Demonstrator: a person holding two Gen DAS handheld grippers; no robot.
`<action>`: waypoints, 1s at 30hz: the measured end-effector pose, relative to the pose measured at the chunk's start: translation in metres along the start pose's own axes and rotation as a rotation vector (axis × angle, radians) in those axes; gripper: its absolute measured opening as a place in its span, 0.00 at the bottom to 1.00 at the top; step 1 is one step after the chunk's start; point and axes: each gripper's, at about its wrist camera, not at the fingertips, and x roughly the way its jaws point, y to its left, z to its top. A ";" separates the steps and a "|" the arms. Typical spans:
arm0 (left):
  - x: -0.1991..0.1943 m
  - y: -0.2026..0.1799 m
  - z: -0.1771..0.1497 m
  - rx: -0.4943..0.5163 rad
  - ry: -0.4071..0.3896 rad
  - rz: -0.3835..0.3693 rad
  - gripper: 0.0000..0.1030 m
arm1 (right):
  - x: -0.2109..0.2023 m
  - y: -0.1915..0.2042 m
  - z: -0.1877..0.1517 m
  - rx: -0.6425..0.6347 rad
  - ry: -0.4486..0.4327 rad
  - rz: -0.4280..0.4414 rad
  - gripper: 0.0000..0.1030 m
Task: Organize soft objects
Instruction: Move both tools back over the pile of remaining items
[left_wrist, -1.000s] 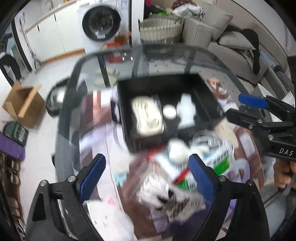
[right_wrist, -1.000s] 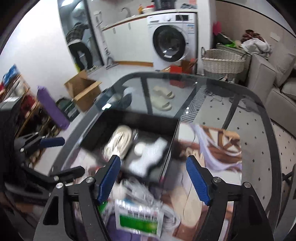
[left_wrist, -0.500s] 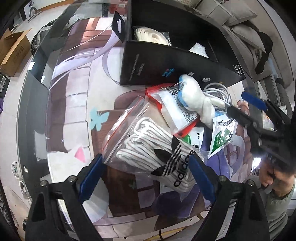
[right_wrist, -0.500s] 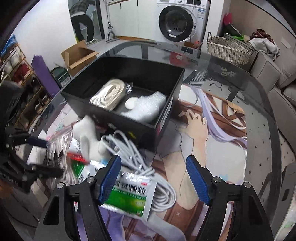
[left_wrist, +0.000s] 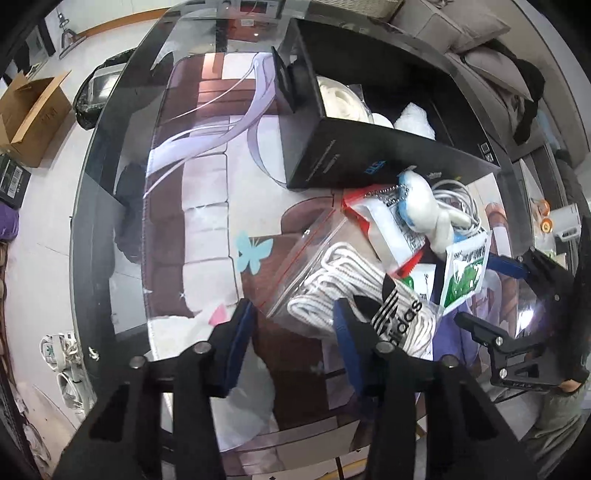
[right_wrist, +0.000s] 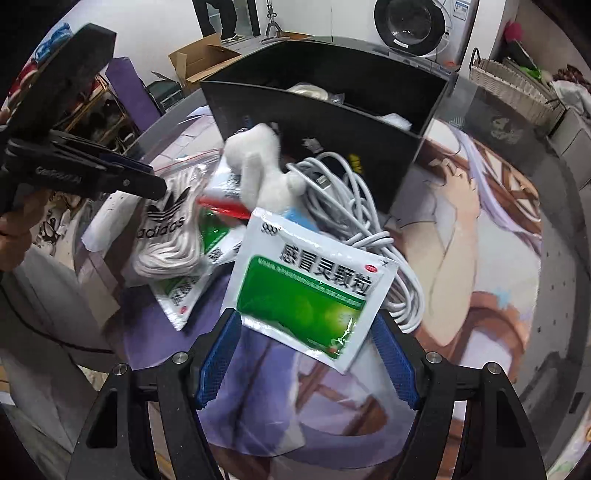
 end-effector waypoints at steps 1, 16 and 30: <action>-0.001 -0.001 0.002 -0.015 0.001 -0.010 0.69 | 0.000 0.001 0.000 -0.001 -0.001 0.001 0.73; 0.022 -0.027 0.002 -0.178 0.069 -0.135 0.98 | -0.009 -0.027 0.025 0.076 -0.046 -0.017 0.73; 0.009 -0.038 -0.013 0.053 0.024 -0.001 0.41 | -0.005 -0.010 0.008 0.056 -0.017 0.056 0.73</action>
